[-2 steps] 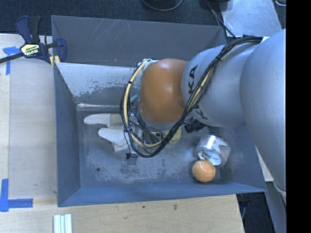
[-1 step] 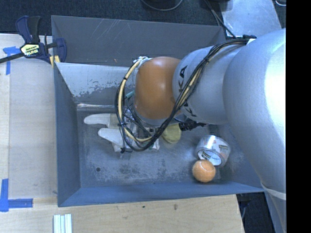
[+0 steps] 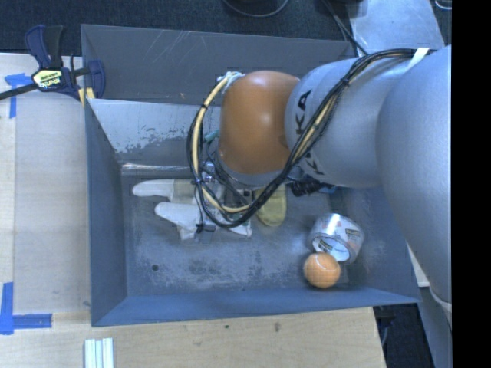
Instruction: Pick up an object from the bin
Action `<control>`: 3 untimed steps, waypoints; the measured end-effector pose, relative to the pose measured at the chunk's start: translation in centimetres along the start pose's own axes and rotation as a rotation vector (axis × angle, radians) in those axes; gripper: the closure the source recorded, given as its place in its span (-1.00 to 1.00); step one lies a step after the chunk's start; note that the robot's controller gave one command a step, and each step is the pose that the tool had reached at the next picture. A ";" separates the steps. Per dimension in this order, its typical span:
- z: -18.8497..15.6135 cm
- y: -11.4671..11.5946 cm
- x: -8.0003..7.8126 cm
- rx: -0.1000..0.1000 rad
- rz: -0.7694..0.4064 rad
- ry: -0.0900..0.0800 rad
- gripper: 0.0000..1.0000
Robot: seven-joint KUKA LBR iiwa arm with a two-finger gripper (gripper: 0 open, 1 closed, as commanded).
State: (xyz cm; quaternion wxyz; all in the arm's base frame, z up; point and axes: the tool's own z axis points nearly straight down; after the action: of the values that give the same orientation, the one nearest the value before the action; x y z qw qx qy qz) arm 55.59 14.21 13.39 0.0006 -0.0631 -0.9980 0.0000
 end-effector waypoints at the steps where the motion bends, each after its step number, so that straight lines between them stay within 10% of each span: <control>1: -2.5 -0.2 -0.3 -0.010 0.015 -0.024 -1.00; 2: 4.0 -0.4 -1.3 -0.004 0.026 -0.009 -1.00; 3: 6.6 -0.5 -2.1 -0.012 -0.062 -0.039 1.00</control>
Offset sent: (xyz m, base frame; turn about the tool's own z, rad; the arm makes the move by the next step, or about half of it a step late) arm 0.0143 -0.0073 -0.0566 0.0297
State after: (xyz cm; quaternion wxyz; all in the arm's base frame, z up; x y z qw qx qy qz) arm 57.56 13.50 6.79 -0.0192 -0.0324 -0.9993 -0.0048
